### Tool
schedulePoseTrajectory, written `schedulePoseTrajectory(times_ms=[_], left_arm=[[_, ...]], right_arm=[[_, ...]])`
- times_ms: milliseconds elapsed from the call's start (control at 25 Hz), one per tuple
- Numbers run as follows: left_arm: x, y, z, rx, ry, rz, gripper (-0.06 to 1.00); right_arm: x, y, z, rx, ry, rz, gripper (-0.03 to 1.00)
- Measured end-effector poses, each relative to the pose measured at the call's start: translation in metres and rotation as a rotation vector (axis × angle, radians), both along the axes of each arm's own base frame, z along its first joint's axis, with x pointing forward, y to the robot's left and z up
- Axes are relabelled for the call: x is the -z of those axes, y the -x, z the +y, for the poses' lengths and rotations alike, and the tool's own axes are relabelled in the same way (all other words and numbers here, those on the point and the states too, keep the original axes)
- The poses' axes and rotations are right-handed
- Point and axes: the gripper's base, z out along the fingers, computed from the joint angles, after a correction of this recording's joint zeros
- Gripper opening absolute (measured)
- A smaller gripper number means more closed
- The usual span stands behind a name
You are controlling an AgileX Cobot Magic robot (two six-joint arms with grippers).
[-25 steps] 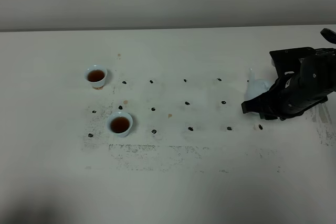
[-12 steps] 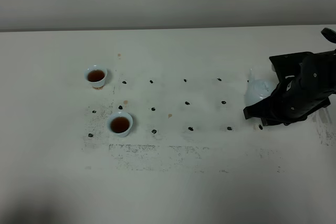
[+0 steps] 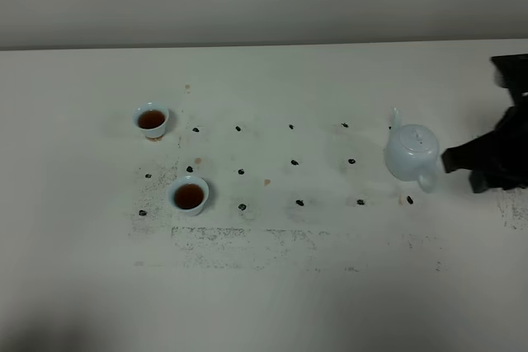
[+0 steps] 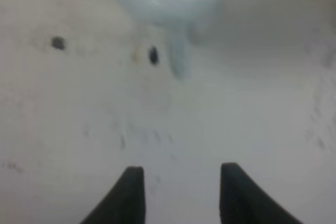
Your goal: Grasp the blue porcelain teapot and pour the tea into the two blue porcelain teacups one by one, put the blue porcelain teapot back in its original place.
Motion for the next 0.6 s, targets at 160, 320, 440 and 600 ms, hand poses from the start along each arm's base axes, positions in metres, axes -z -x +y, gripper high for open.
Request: schedulePoseTrajectory(times_ms=[160,320,440,600], left_arm=[[0.0,0.0,0.0,0.0,0.0,0.0,0.65],[0.0,0.0,0.0,0.0,0.0,0.0,0.65],[0.0,0.0,0.0,0.0,0.0,0.0,0.65],[0.0,0.0,0.0,0.0,0.0,0.0,0.65]], right_arm=[[-0.014,0.046,-0.038,0.117,0.029,0.094,0.33],[-0.019,0.11,-0.054,0.201,0.072,0.055,0.33],[-0.027,0.152,-0.044,0.202,0.045,-0.098,0.33],[-0.043,0.203,-0.035,0.165,0.045,-0.302,0.33]])
